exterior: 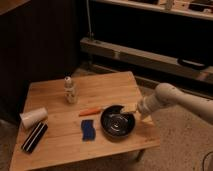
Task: Drag the ceramic bowl in a circle
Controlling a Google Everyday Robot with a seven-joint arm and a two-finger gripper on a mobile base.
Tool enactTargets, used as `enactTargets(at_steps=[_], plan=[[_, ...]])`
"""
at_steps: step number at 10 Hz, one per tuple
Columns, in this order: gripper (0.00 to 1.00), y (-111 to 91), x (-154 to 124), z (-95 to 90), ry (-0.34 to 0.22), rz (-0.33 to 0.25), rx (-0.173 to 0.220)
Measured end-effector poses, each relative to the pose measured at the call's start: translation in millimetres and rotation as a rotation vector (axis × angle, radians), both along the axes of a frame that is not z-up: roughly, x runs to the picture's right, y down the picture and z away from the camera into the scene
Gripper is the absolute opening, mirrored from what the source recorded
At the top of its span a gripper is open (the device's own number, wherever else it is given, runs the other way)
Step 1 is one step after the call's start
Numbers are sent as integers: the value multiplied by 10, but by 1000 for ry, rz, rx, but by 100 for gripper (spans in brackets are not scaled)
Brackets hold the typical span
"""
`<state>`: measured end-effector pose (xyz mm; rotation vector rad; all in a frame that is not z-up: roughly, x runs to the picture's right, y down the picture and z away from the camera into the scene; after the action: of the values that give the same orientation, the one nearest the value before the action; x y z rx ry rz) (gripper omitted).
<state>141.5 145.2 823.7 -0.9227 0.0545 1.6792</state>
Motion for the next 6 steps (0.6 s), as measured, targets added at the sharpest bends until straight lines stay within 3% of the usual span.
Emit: enactTargets(at_steps=[4,6], plan=[[78,61,-124,92,-12,-13,-36],[58,63,-208,107,-18,-36,-40]])
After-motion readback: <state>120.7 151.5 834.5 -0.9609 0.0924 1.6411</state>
